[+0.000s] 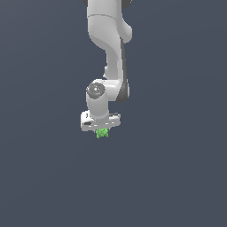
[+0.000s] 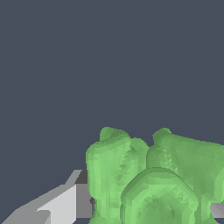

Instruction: Pick up the object and move it to a goal position.

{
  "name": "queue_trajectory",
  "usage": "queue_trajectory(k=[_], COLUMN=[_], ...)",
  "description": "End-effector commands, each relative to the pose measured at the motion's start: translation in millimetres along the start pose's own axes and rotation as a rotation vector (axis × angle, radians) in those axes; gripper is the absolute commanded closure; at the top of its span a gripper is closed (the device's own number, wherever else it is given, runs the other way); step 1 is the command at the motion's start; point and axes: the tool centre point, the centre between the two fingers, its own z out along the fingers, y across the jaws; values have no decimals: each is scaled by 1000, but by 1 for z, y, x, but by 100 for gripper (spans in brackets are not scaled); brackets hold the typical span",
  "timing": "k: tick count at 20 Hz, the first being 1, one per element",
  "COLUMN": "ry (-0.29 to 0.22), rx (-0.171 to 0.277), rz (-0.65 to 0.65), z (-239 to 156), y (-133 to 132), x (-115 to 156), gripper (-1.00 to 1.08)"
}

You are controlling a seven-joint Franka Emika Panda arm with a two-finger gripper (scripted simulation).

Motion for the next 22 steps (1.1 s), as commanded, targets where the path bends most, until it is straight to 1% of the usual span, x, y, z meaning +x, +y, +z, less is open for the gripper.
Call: queue_trajectory(k=[1,6,17,22], ry=[1,1,0,0], rx=[0,0,0,0], rz=[-2,-2,-1,-1], z=[-4,-15,-46,-57], y=[-12,-44,-129,-161], x=[9,35,105,132], gripper=[108,108,108,108])
